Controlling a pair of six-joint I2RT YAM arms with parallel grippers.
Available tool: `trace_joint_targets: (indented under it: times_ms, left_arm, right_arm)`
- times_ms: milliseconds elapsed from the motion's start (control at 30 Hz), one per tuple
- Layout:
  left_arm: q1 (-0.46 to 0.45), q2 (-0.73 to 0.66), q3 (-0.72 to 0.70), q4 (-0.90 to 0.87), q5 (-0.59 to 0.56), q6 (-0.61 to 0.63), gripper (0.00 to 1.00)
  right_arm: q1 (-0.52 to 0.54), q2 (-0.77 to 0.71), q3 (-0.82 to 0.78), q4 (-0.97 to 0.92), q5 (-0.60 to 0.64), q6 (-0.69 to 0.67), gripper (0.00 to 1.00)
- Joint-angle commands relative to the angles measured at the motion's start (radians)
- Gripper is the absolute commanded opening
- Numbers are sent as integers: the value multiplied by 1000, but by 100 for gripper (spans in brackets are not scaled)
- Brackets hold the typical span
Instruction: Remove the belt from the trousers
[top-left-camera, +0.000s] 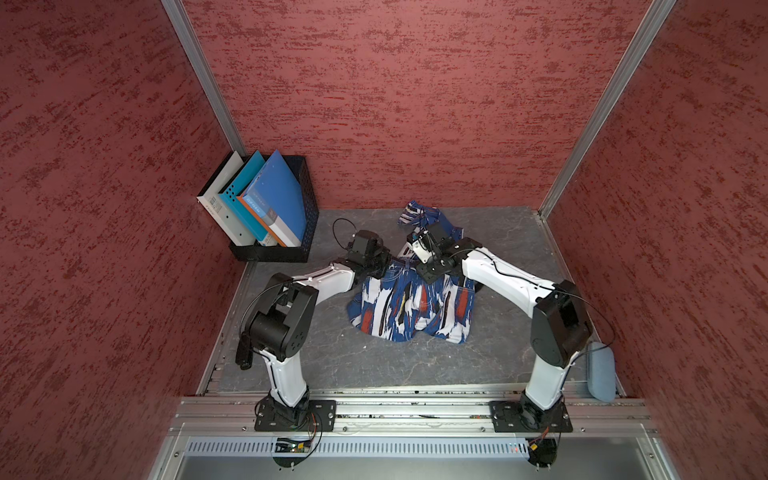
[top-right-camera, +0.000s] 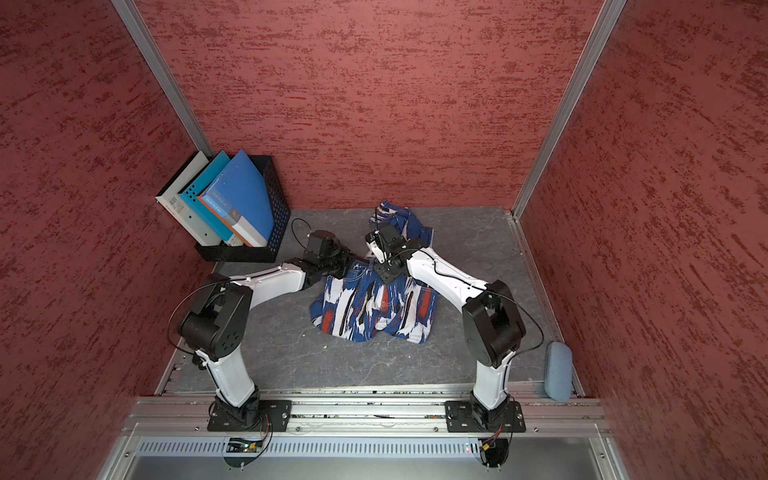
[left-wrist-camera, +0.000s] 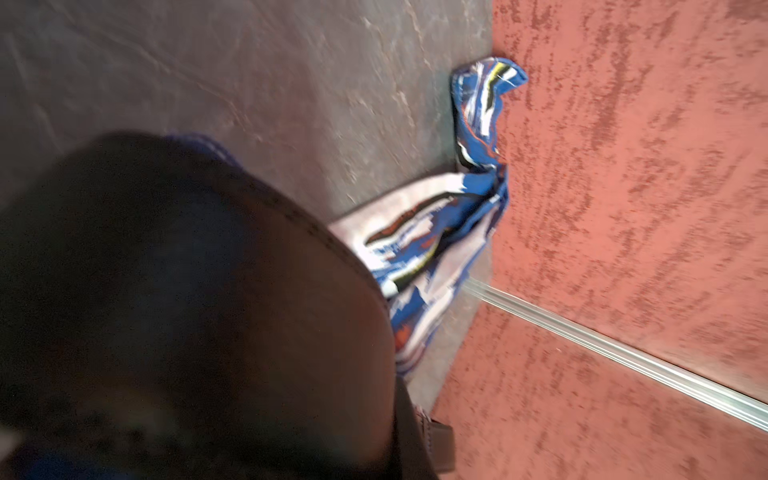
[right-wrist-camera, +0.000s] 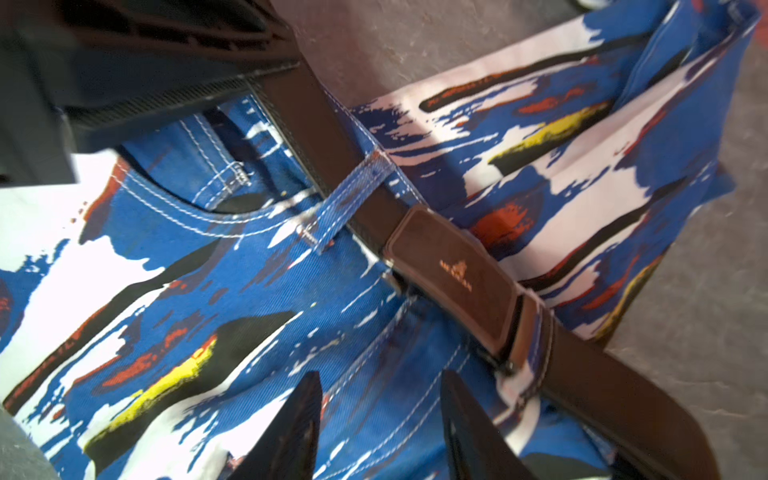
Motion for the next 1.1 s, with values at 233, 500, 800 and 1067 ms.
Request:
trace_joint_targets:
  times_ms: [233, 500, 800, 1067]
  left_arm:
    - [-7, -5, 40, -132, 137, -104, 0]
    - [-6, 23, 5, -51, 184, -253, 0]
    - [18, 18, 13, -50, 209, -259, 0]
    - [37, 18, 12, -49, 232, -253, 0]
  right_arm:
    - [5, -109, -77, 179, 77, -88, 53]
    - [35, -78, -93, 274, 164, -257, 51]
    - [62, -49, -147, 231, 112, -331, 53]
    - [62, -30, -160, 216, 134, -340, 50]
